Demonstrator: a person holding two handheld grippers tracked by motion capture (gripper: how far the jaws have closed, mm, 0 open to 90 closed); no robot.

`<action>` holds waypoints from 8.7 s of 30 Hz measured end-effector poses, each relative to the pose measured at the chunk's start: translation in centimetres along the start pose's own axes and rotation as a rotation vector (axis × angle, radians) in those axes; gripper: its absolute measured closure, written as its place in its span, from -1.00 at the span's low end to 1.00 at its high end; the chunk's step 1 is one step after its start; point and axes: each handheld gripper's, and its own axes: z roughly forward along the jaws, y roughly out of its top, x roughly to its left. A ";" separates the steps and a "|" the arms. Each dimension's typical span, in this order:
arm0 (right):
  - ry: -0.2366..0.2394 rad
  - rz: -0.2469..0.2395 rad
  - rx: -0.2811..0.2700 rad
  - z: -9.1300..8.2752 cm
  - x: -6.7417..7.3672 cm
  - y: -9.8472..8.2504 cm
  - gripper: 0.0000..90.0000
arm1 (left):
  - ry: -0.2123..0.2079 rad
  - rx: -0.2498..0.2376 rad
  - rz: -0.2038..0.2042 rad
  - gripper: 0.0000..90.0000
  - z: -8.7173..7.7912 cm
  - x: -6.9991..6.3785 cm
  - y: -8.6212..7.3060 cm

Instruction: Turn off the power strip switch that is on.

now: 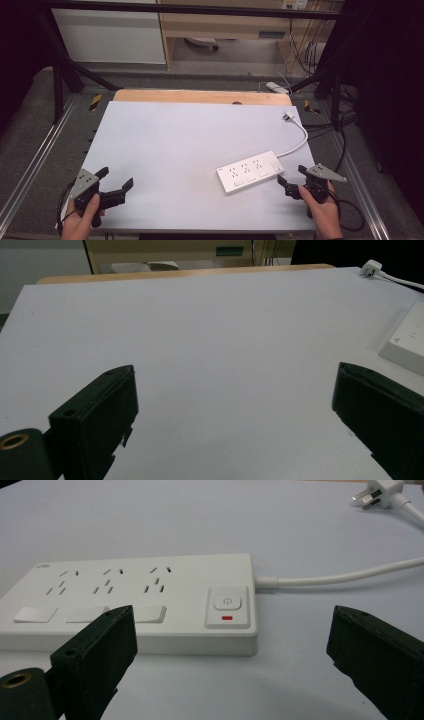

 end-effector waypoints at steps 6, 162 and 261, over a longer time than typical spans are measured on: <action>-0.023 0.054 -0.045 -0.6 -0.5 0.4 -0.87 | -0.005 0.000 0.001 -0.90 0.1 0.1 0.0; 0.288 -0.170 -0.046 2.5 11.5 6.9 1.00 | -0.034 0.006 0.024 -0.90 0.2 -0.2 0.0; 0.245 -0.191 0.201 5.9 12.8 2.0 1.00 | -0.053 0.030 0.042 -0.90 0.4 -0.4 -0.1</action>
